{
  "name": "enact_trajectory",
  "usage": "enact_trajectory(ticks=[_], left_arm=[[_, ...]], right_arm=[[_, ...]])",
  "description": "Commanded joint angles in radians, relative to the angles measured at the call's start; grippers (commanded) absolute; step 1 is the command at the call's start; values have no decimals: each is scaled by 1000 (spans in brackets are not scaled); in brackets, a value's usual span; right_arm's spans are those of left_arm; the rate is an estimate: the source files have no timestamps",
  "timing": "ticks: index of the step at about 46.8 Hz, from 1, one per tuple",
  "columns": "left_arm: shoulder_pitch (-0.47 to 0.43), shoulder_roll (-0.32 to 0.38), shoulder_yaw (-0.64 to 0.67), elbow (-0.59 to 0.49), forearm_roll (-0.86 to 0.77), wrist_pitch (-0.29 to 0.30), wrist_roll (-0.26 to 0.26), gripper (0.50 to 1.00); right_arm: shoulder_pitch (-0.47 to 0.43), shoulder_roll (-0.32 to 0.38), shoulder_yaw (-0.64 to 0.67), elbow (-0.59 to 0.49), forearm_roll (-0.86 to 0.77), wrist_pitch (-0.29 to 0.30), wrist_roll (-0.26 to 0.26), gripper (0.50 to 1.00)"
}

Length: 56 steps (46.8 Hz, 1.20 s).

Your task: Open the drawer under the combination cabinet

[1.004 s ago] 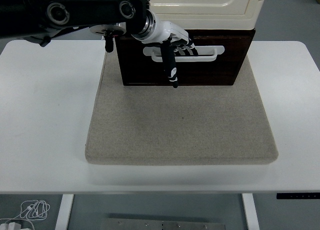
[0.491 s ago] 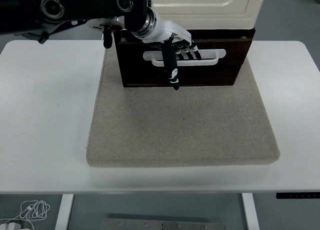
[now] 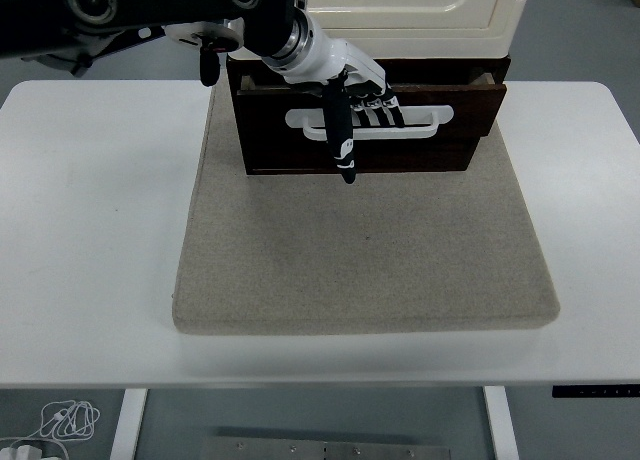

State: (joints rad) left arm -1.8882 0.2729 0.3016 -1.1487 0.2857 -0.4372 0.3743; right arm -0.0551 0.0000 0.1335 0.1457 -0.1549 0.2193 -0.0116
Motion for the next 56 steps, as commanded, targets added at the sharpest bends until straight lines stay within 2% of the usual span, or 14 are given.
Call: enact_trajectory(ticks=[1,56], left_arm=[[0,0,-7,0,0,-8,0,1000],[-2,26,-52,-26,-11,-117,-2,1000]], right_arm=[[0,0,0,0,0,0,-1,926],[0,0,0,0,0,0,1,926]])
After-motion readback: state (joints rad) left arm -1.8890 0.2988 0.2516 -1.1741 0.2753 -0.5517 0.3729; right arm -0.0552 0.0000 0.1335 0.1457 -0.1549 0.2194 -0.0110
